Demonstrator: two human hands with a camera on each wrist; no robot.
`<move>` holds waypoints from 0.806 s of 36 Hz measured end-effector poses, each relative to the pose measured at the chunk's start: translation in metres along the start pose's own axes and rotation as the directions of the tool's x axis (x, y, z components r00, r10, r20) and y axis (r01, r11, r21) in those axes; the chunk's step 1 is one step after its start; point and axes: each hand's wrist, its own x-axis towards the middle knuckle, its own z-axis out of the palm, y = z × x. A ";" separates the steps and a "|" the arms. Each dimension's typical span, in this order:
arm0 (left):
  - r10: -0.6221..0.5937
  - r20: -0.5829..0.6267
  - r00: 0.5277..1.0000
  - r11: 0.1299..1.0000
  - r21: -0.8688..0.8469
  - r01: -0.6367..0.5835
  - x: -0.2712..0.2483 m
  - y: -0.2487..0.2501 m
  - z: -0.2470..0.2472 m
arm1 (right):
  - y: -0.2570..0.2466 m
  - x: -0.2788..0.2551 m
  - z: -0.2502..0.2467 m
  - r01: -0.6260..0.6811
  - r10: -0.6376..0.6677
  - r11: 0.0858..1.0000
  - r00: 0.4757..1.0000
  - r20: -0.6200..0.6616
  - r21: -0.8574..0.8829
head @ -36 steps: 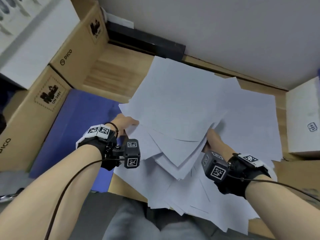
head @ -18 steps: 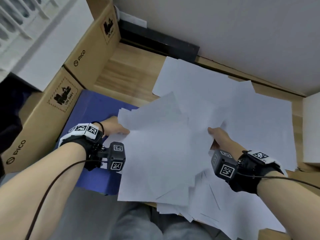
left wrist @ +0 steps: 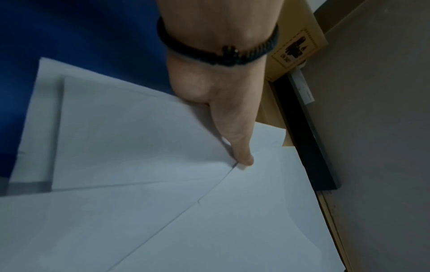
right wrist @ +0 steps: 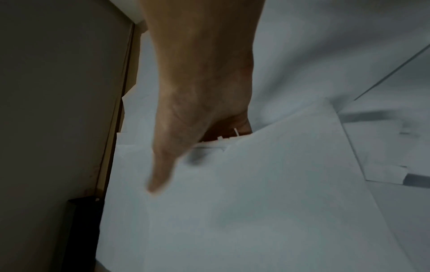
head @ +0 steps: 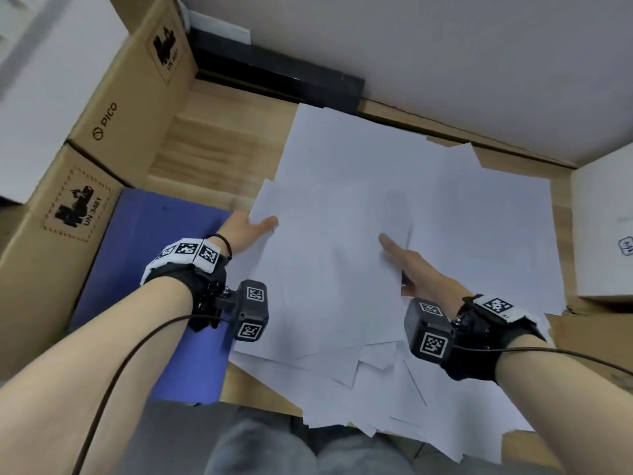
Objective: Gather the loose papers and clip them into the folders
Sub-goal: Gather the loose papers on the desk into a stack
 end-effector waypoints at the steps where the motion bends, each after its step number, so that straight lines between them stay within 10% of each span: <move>1: -0.008 -0.008 1.000 1.000 0.003 0.008 0.000 0.003 0.003 | 0.004 0.000 -0.001 0.019 -0.018 0.997 1.000 0.014 -0.070; 18: 0.026 -0.254 0.967 0.929 -0.352 -0.117 -0.008 0.031 0.001 | 0.008 -0.007 -0.004 0.065 -0.073 0.995 0.991 -0.111 -0.075; 29: 0.128 -0.444 0.887 0.919 -0.283 -0.275 -0.021 0.025 -0.002 | 0.019 -0.015 -0.002 0.052 -0.063 0.993 0.993 -0.104 -0.104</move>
